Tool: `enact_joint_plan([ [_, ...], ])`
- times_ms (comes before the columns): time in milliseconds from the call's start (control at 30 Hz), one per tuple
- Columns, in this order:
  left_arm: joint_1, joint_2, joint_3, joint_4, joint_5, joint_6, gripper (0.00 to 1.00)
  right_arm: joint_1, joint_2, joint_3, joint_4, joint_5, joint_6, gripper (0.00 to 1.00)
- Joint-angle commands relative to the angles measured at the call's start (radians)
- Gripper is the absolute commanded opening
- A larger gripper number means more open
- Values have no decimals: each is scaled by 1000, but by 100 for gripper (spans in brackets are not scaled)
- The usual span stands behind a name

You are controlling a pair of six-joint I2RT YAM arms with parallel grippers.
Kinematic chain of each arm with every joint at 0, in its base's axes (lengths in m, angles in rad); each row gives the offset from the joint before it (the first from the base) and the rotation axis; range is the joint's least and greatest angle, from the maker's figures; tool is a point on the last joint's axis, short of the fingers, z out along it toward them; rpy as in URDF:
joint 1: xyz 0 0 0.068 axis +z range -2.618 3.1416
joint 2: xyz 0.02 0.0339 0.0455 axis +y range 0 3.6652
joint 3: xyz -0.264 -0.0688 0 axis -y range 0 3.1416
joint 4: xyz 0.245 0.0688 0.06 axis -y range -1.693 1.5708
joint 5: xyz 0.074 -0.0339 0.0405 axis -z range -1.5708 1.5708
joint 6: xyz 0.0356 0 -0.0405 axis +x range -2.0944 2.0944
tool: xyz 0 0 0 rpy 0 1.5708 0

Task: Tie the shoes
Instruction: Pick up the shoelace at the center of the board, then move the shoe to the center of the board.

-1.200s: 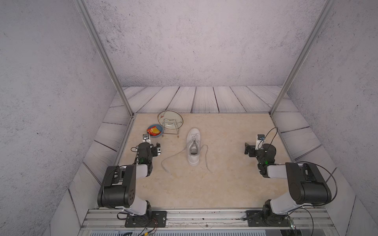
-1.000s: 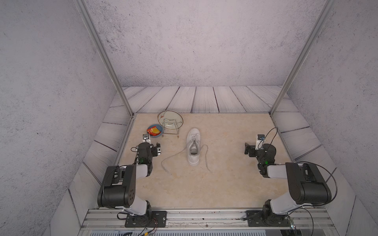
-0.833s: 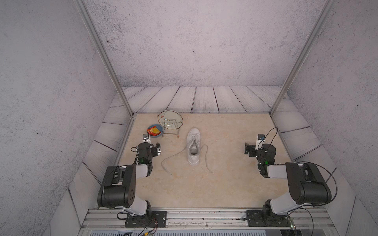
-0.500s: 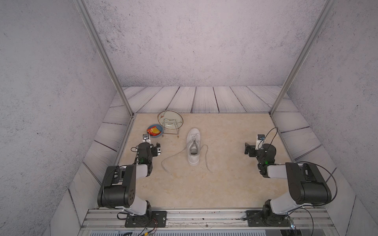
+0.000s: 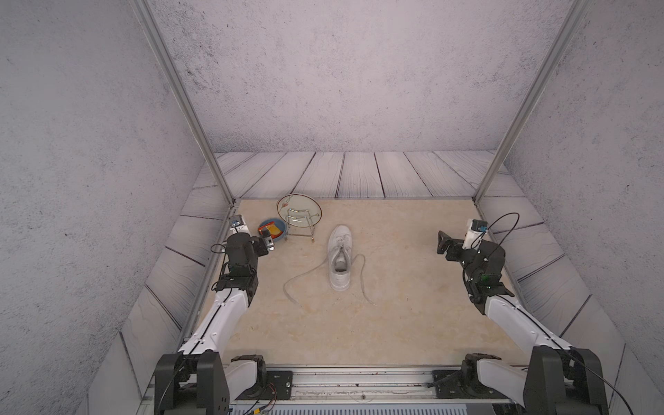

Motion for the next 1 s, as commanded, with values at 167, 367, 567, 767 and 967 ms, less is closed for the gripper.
enact_joint_plan([
  [167, -40, 90, 31, -483, 238, -309, 74, 191, 149, 234, -416, -200, 190, 89],
  [367, -150, 131, -25, -568, 158, -309, 71, 405, 316, 401, -532, -111, 165, 86],
  [567, -187, 295, 35, -607, 168, -316, 63, 571, 481, 584, -671, -43, 138, 83],
  [767, -197, 354, 40, -601, 154, -317, 56, 679, 608, 711, -724, 2, 146, 81],
  [967, -198, 407, 57, -589, 141, -301, 34, 748, 751, 860, -828, 95, 134, 77],
])
